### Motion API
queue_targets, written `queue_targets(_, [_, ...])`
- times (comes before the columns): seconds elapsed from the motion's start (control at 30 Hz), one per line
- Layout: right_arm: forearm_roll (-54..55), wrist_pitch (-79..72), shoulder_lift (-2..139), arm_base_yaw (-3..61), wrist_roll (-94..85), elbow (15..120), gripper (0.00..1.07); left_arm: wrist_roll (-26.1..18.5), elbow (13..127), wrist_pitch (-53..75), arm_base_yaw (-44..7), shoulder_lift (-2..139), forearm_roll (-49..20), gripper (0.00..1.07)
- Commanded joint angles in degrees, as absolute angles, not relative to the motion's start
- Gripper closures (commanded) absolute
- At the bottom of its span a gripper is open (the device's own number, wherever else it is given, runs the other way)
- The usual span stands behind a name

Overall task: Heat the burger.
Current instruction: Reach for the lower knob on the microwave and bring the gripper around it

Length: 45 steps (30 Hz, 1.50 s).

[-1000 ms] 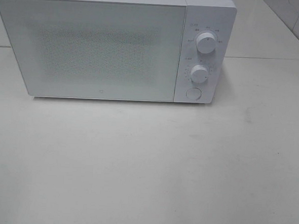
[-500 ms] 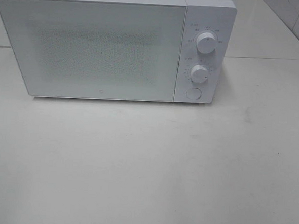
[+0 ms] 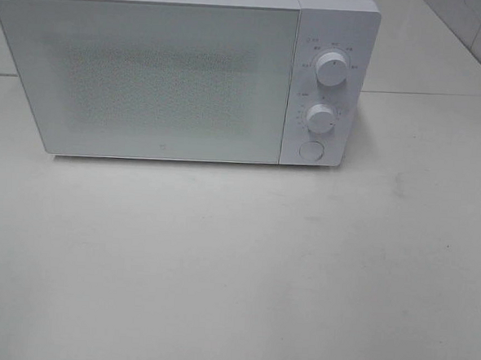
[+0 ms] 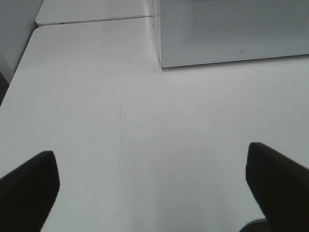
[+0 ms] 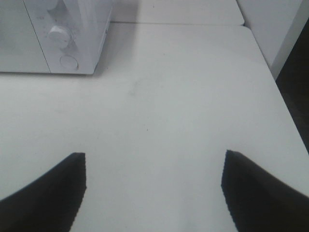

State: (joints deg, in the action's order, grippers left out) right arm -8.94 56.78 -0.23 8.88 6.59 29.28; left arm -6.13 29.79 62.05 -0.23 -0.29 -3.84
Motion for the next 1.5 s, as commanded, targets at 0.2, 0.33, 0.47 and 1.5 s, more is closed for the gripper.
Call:
queue_targets(0.2, [-9.74, 48.19, 4.76, 8.65, 6.3, 31.11, 0.32, -5.84, 29.62, 61.25, 0.0, -1.72, -4.18, 0.09])
queue_targets(0.33, [-9.8, 40.85, 10.26, 8.65, 6.3, 30.94, 0.32, -5.84, 29.62, 61.25, 0.0, -1.72, -4.18, 0.09])
queue_targets(0.47, [-9.8, 36.67, 14.04, 8.65, 6.3, 30.94, 0.32, -5.84, 29.62, 61.25, 0.0, -1.72, -4.18, 0.09])
queue_targets(1.5, [-9.8, -11.12, 56.38, 8.65, 7.79, 30.94, 0.32, -5.84, 29.62, 61.25, 0.0, -1.72, -4.18, 0.09])
